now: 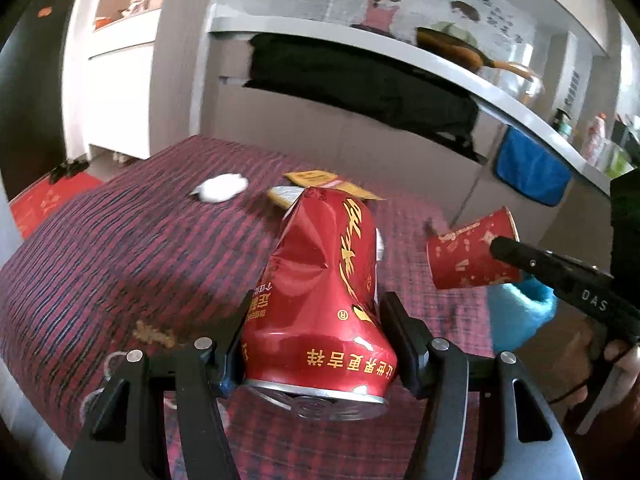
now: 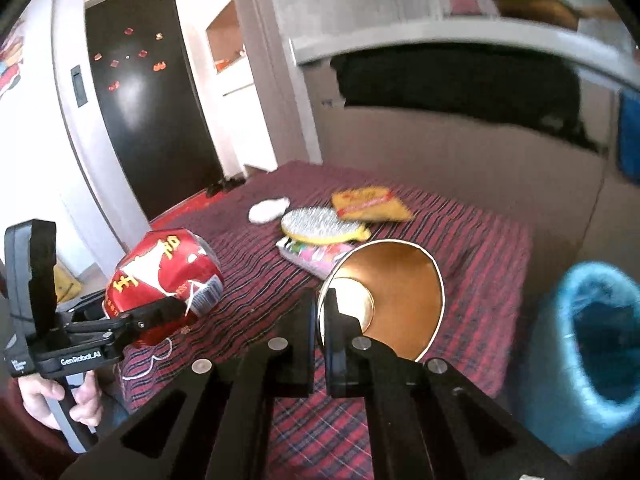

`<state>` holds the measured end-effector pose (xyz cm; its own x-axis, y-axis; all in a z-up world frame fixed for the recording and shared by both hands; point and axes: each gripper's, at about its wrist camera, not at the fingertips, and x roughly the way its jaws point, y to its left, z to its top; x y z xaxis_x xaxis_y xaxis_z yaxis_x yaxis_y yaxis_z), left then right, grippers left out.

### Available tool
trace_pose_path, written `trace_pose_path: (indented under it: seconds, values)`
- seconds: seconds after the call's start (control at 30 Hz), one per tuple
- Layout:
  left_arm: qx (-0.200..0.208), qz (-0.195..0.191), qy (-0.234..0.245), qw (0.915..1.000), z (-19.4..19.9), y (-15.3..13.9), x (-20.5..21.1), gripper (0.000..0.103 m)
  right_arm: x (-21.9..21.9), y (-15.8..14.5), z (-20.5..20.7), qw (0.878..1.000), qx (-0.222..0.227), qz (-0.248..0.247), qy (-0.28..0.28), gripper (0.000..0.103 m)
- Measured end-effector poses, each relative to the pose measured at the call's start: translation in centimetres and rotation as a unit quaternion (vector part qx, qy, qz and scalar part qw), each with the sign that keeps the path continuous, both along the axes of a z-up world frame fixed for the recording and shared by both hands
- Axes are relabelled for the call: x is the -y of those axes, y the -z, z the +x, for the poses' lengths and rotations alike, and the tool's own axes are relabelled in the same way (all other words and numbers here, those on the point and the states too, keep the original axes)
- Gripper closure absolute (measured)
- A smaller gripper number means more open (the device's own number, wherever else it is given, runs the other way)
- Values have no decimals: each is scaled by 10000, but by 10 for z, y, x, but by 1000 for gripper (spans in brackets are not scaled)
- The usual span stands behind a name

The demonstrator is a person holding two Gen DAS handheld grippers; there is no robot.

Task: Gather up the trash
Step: 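Carry the can and cup over the bin and open both tools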

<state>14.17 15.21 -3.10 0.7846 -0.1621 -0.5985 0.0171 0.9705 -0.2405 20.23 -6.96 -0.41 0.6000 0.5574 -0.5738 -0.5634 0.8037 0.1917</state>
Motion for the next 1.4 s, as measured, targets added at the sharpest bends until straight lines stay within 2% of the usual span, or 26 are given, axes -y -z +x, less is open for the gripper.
trace_pose_path:
  seconds: [0.2,0.8,1.0,1.13,1.4]
  values:
    - [159,74,441,9989,-5,-19,42,43,33,-19,-28,9991,340,-31,247,100]
    - [207,417,1368,9895,-13,-40,142,43,121,-34,-90,9900,912,-10,1081,100]
    - [345,326,1740,9836,15,-50,189,43,161,-38,-86,9822,986,-45,1599,100]
    - [405,163,1973,9794,47,-53,227,43,194,-35,-71,9749,953,-58,2011,100]
    - [659,11,2305,9708,114,-41,288,43,259,-23,-33,9572,827,72,2774,100]
